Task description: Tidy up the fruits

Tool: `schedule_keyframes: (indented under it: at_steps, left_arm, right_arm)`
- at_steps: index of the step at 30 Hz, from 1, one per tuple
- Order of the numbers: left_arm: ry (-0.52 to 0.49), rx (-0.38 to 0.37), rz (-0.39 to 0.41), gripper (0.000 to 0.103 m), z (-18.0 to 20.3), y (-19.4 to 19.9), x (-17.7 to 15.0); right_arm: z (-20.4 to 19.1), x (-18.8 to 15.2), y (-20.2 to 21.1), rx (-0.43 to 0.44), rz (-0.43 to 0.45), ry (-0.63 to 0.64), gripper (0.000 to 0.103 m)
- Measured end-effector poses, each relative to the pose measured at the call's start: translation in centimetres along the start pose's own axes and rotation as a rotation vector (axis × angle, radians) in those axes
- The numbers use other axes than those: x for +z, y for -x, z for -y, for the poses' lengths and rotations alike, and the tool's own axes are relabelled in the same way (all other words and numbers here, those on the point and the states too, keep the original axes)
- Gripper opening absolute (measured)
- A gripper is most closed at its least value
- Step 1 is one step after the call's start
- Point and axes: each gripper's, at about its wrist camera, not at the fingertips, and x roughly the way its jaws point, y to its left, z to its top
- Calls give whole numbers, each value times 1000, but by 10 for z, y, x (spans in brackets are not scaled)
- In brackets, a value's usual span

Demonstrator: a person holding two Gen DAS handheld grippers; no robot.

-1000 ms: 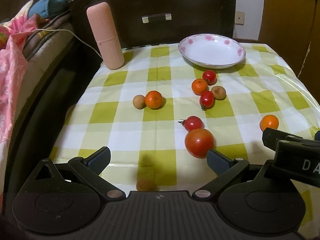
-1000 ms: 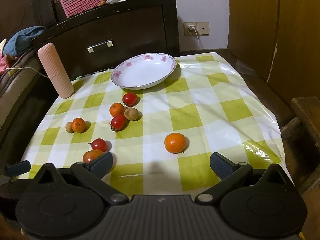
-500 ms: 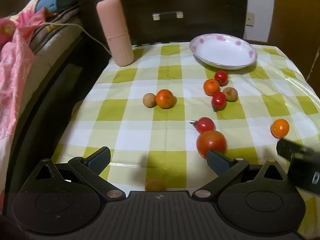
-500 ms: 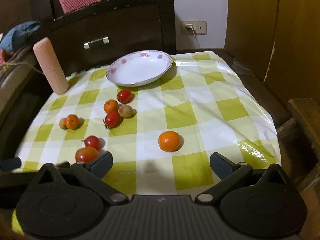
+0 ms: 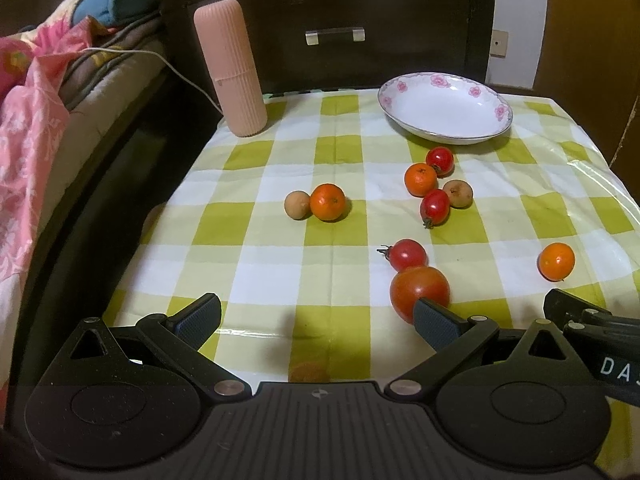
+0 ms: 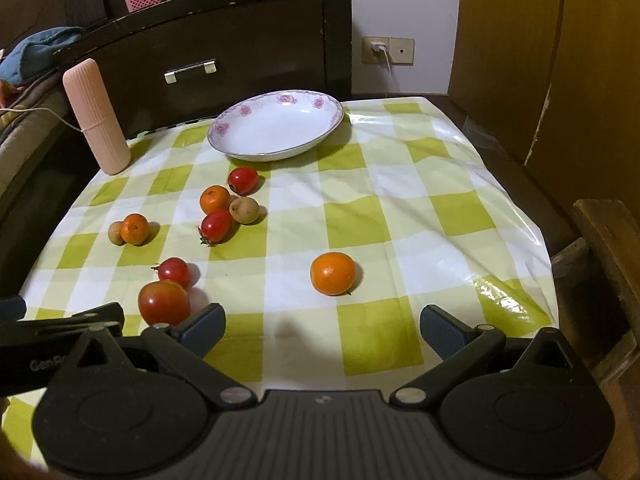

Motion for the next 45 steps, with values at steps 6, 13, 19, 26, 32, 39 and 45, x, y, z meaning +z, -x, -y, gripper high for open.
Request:
schedule_keyframes:
  at_steps: [6, 13, 19, 26, 32, 39, 45]
  left_arm:
    - [0, 0, -1, 103, 0, 0, 0]
    - [-4, 4, -1, 102, 2, 0, -1]
    - [-1, 1, -10, 102, 2, -2, -1]
    - [-1, 5, -20, 101, 2, -2, -1]
    - [0, 1, -29, 101, 2, -3, -2]
    - [1, -3, -44, 100, 2, -6, -2]
    - [0, 0, -54, 100, 2, -8, -2]
  right_arm:
    - [0, 0, -1, 2, -4, -3, 102]
    - [1, -1, -2, 5, -9, -8, 102]
    - [1, 0, -3, 7, -17, -11, 102]
    - [0, -1, -4, 6, -20, -10, 102]
    - [1, -1, -5, 6, -27, -8, 102]
    - [0, -1, -7, 4, -38, -7, 102]
    - [-1, -1, -10, 6, -50, -5, 102]
